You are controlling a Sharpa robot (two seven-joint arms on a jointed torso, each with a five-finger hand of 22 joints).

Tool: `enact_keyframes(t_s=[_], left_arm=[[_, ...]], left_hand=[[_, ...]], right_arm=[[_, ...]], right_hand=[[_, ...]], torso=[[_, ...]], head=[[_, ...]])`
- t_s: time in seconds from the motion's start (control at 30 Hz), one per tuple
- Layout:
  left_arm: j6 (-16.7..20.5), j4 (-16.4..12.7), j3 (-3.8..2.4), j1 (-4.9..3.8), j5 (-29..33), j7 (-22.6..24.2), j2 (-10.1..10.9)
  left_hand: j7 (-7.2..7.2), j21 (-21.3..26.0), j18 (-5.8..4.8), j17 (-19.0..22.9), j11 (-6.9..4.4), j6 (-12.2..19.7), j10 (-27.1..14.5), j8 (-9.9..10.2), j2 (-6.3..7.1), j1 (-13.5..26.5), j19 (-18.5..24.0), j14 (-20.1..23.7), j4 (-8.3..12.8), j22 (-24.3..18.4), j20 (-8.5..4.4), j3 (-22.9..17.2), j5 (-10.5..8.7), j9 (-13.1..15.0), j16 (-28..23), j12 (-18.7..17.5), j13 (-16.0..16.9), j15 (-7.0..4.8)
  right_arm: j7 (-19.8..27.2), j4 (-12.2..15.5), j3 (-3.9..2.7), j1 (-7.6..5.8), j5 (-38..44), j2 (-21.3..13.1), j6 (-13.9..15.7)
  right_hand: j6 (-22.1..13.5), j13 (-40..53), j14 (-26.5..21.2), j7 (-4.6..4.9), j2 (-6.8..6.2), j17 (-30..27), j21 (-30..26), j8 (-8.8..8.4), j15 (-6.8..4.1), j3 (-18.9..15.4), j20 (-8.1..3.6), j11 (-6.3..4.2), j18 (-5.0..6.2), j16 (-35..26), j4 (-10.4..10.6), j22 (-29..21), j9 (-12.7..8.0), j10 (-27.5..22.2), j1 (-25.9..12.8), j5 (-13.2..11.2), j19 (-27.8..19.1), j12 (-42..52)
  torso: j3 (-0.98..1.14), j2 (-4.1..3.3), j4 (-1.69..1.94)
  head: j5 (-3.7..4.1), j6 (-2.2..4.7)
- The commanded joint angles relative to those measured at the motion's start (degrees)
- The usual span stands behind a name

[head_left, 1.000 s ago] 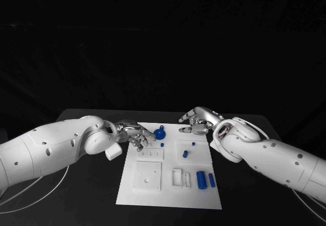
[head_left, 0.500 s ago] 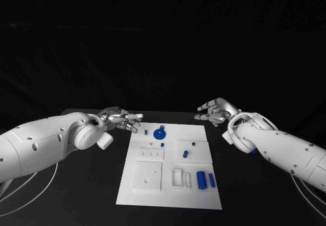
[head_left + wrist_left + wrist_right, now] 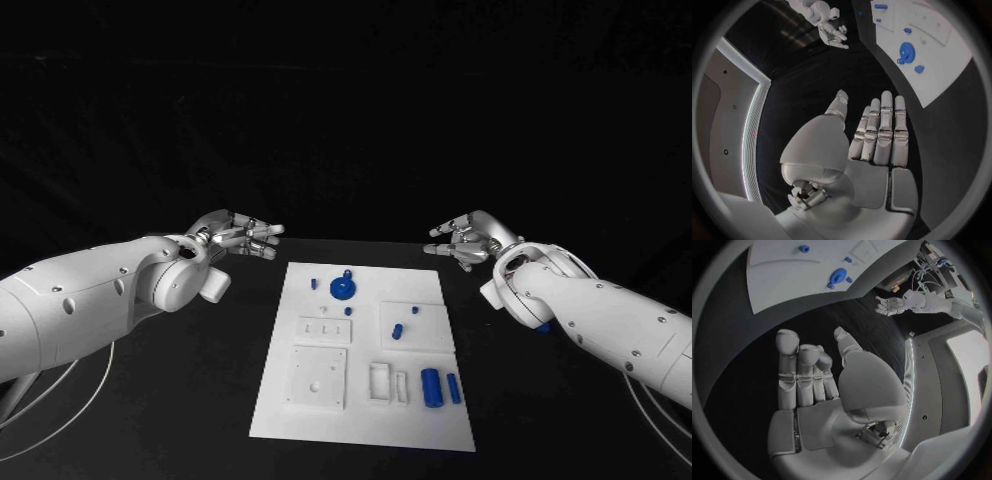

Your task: Assemble the parts on the task board

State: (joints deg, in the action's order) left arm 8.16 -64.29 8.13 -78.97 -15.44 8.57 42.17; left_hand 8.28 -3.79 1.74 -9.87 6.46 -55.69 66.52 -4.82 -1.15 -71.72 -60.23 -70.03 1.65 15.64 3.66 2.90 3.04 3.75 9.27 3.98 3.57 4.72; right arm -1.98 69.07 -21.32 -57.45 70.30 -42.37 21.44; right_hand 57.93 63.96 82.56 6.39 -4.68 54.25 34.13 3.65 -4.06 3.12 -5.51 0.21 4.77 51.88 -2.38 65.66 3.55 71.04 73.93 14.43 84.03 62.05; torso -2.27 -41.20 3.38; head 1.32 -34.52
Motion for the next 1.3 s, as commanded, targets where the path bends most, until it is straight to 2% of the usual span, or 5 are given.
enact_keyframes(t_s=[0.03,0.53,0.63,0.83,1.3], left_arm=[[2.5,0.4,-0.08,-0.2,0.3,2.5,-0.1],[5.1,1.6,-0.14,-0.26,6.0,8.9,-0.1],[5.0,2.1,-0.18,-0.29,6.7,9.9,-0.2],[4.5,3.7,-0.43,-0.38,7.2,11.7,-0.6],[5.2,10.0,-1.62,-1.39,10.3,15.0,-2.4]], left_hand=[[0.11,-0.5,-0.85,-0.2,0.15,-0.5,-0.1,-0.2,-0.43,-0.2,-0.7,-0.5,0.2,-2.3,-0.06,0.4,-0.12,-0.1,-0.3,-0.3,0.0,-0.05],[-1.6,0.2,-0.34,5.9,0.13,7.3,-12.9,1.2,1.75,0.2,8.5,13.0,-1.1,-7.3,4.39,-0.6,-0.3,-0.4,-5.8,-0.6,-0.2,4.43],[-2.51,0.3,-1.01,6.9,-0.47,15.0,-27.2,1.9,5.85,0.7,13.2,27.0,-3.8,-9.0,5.91,-2.2,-0.41,-0.8,-6.3,-1.2,-0.9,5.51],[-5.38,0.9,-1.5,7.8,-2.37,28.9,-40.7,2.6,15.95,-5.5,28.8,45.9,-18.8,-12.5,8.51,2.1,-0.02,-1.5,-7.2,-1.8,-1.5,5.44],[-2.92,-0.1,3.75,7.6,-0.95,23.7,-37.5,2.3,11.42,-4.9,27.5,41.7,-18.1,-12.2,10.98,-1.5,-0.16,-1.2,-6.9,-1.7,-1.3,5.45]], right_arm=[[0.9,-0.1,-0.04,-0.02,-0.4,0.1,0.0],[2.9,-1.9,-0.04,-0.16,-4.3,0.0,1.7],[4.2,-2.8,-0.04,-0.34,-7.8,0.1,2.7],[7.7,-5.7,-0.04,-0.84,-15.8,0.3,3.9],[14.0,-13.5,-0.04,-2.09,-31.3,1.0,0.1]], right_hand=[[0.4,0.0,0.0,0.01,0.07,0.1,0.2,-0.11,0.17,0.1,0.39,0.08,0.98,-0.1,-0.3,-0.1,0.0,-0.3,0.1,0.2,2.7,-0.2],[0.1,-6.4,-1.0,0.01,0.21,-2.3,-5.1,-0.07,0.2,-0.1,0.52,0.02,1.21,-3.3,0.5,-2.8,0.0,-3.4,-1.1,0.4,2.0,-6.9],[-1.4,-13.8,-1.3,0.1,0.88,-5.3,-16.1,-0.15,0.35,-1.5,0.7,0.05,1.24,-8.9,0.5,-10.0,0.0,-5.1,-1.2,1.0,1.3,-13.0],[-2.1,-33.5,-5.7,0.61,2.02,-12.3,-27.8,-0.08,2.0,-3.5,2.49,1.23,1.06,-18.4,0.3,-22.5,0.0,-5.5,-0.7,2.6,-0.7,-29.4],[-4.4,-60.5,-11.5,2.27,4.59,-30.3,-29.9,-0.26,6.5,-5.6,7.11,6.28,1.93,-28.5,-2.1,-50.9,-0.1,-7.4,0.2,4.5,-7.3,-57.8]], torso=[[-0.03,-0.01,-0.05],[0.07,-0.02,-0.16],[0.05,-0.01,-0.14],[0.01,0.0,-0.1],[0.06,-0.06,-0.08]], head=[[-0.19,0.05],[-0.04,0.61],[-0.04,0.59],[-0.33,1.52],[-0.51,3.79]])
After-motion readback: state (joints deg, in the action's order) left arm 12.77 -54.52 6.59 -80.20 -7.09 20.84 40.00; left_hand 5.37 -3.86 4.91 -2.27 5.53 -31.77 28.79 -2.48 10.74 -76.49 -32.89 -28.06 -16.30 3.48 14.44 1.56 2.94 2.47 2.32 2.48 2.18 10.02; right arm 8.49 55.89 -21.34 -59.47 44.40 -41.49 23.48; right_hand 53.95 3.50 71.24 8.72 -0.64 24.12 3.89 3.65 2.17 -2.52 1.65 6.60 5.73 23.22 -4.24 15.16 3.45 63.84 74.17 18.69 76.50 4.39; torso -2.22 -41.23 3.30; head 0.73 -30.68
